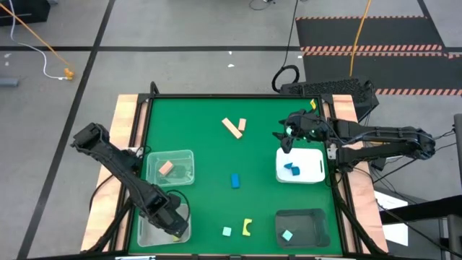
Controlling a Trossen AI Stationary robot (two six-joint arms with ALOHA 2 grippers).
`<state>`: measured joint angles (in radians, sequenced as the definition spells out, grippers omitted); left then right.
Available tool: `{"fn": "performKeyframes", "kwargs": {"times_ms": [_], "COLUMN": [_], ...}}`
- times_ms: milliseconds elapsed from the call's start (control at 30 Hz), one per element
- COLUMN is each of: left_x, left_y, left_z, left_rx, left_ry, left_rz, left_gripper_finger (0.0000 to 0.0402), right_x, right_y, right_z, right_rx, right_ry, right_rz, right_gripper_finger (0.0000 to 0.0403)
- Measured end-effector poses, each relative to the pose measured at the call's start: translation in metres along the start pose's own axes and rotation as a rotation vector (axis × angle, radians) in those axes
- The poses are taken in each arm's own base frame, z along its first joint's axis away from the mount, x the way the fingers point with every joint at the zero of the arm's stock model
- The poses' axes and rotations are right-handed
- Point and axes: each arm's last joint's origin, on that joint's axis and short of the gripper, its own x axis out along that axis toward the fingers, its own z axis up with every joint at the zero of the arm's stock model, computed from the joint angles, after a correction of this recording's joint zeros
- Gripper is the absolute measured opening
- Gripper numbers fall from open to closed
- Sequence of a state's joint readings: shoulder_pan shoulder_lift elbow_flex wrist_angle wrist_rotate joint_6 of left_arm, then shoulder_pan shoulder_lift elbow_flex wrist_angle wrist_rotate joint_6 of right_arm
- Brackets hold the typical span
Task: Sort & place blocks by color
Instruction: Put the top middle brown block into the transparent bin
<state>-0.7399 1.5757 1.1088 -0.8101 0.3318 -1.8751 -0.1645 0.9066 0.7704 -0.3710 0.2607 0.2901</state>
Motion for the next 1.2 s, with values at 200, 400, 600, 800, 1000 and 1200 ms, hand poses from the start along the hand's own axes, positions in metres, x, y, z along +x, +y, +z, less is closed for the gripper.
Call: {"fn": "performKeyframes", "kwargs": {"times_ms": [200, 400, 600, 800, 1000, 1200], "left_x": [-0.009, -0.035, -0.071, -0.107, -0.133, -0.149], "left_y": [-0.007, -0.024, -0.044, -0.058, -0.059, -0.052], "left_z": [0.001, 0.001, 0.016, 0.046, 0.088, 0.123], "left_rx": [-0.014, 0.004, 0.022, 0.049, -0.014, 0.000], "left_ry": [-0.035, -0.194, -0.418, -0.682, -0.854, -0.923], "left_rz": [-0.033, -0.142, -0.288, -0.367, -0.368, -0.308], "left_gripper_finger": [0.0157, 0.0157, 0.0157, 0.0157, 0.0157, 0.0157], "right_x": [0.001, 0.002, 0.003, 0.006, 0.018, 0.033], "right_y": [-0.004, -0.009, -0.014, -0.018, -0.021, -0.020], "right_z": [0.001, 0.002, 0.006, 0.013, 0.010, 0.005], "right_rx": [0.011, 0.026, 0.051, 0.134, 0.204, 0.241], "right_ry": [-0.002, -0.005, -0.032, -0.085, -0.038, 0.066], "right_rz": [-0.017, -0.040, -0.062, -0.067, -0.086, 0.014], "right_gripper_finger": [0.0279, 0.0279, 0.0279, 0.0279, 0.0279, 0.0279]}}
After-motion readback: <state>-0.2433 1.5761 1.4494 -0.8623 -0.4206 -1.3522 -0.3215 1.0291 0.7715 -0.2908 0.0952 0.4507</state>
